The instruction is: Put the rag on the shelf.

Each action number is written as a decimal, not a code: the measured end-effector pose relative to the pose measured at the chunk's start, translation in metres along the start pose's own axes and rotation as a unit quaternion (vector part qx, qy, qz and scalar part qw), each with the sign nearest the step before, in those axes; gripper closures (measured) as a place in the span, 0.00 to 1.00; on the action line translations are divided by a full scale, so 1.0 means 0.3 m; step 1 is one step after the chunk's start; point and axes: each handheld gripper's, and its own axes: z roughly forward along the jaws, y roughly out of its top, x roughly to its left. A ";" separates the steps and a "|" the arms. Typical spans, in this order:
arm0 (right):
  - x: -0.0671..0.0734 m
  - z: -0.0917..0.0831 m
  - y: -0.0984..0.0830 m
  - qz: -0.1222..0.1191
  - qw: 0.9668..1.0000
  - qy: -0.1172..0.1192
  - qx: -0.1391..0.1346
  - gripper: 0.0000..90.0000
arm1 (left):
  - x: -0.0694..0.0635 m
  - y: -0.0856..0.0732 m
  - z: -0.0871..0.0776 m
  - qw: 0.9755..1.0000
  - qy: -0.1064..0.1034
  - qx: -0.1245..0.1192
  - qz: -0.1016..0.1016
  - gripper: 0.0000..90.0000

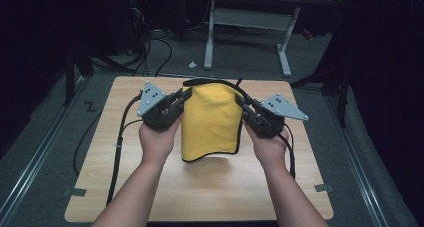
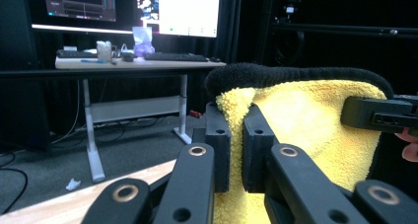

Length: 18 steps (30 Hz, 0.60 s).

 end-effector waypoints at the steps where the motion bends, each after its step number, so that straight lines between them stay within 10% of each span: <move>1: -0.002 0.002 0.005 -0.002 1.000 -0.001 -0.002 0.90 | 0.002 0.004 0.002 1.000 0.001 -0.002 -0.001 0.94; 18: -0.034 0.026 0.055 0.000 1.000 -0.008 -0.005 0.90 | 0.021 0.055 0.049 1.000 -0.001 -0.002 0.015 0.94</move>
